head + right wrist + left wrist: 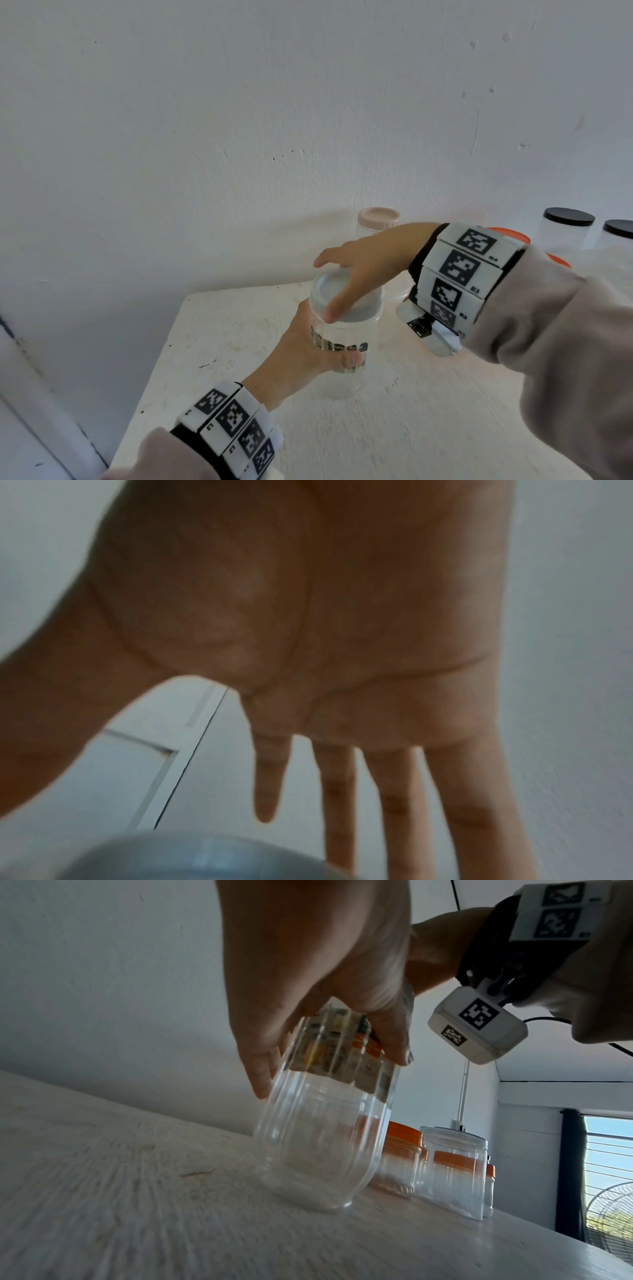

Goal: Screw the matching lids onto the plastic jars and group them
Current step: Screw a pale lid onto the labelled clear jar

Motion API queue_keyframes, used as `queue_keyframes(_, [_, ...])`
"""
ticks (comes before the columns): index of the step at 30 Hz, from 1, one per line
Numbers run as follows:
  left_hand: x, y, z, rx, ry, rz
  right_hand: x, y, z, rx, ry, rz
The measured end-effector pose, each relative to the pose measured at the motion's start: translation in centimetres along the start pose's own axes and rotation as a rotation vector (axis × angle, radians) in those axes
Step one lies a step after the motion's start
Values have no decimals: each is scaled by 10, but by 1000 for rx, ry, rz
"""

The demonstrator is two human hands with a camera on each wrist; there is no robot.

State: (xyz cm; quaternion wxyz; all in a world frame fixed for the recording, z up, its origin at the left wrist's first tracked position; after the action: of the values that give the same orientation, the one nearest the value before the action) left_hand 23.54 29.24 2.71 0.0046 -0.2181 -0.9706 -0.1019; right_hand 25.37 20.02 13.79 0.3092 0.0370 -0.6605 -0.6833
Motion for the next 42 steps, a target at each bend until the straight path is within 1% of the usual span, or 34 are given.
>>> queue_keyframes(3, [-1, 0, 0, -25, -17, -9, 4, 3, 6, -76, 77, 42])
queue_keyframes(5, [-1, 0, 0, -25, -27, -10, 4, 5, 6, -71, 94, 28])
queue_keyframes(7, [-1, 0, 0, -9, -44, 2, 3, 4, 4, -48, 79, -1])
queue_keyframes(11, [-1, -1, -1, 28, -43, 12, 0, 2, 2, 49, -1, -91])
queue_keyframes(12, [-1, -1, -1, 30, -51, 12, -1, 1, 1, 67, -14, -93])
queue_keyframes(14, [-1, 0, 0, 30, -39, 8, -2, -2, -2, 54, -12, -52])
queue_keyframes(17, [-2, 1, 3, 4, -20, -6, 0, -3, 1, -35, 53, 30])
queue_keyframes(19, [-3, 1, 3, -9, -26, -8, 1, -1, 3, -53, 90, 38])
queue_keyframes(21, [-3, 0, 3, 0, -29, 0, 1, 1, 3, -52, 93, 17])
queue_keyframes(27, [-3, -1, 0, 11, -64, 31, 1, -1, 3, 36, 6, -49])
queue_keyframes(32, [0, -1, -4, 9, -94, 38, 2, -5, -1, 29, -10, -90])
queue_keyframes(38, [2, -1, -5, 12, -110, -4, 2, -12, -1, 66, 18, -236])
queue_keyframes(42, [-1, 1, -3, 24, -67, -28, 2, -17, 0, 84, 27, -313])
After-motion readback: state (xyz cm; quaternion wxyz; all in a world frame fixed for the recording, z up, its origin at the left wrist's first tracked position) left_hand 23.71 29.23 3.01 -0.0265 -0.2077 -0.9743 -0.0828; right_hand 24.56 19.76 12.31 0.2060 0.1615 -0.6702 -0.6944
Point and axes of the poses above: each hand's wrist, its own x-axis away from the middle knuckle, its own y-axis out of the back of the hand, z = x × y, the point moved 7 cm from there along -x, towards the middle knuckle, and after that the axes turned 10 degrees about y, right-handed, at the moved point
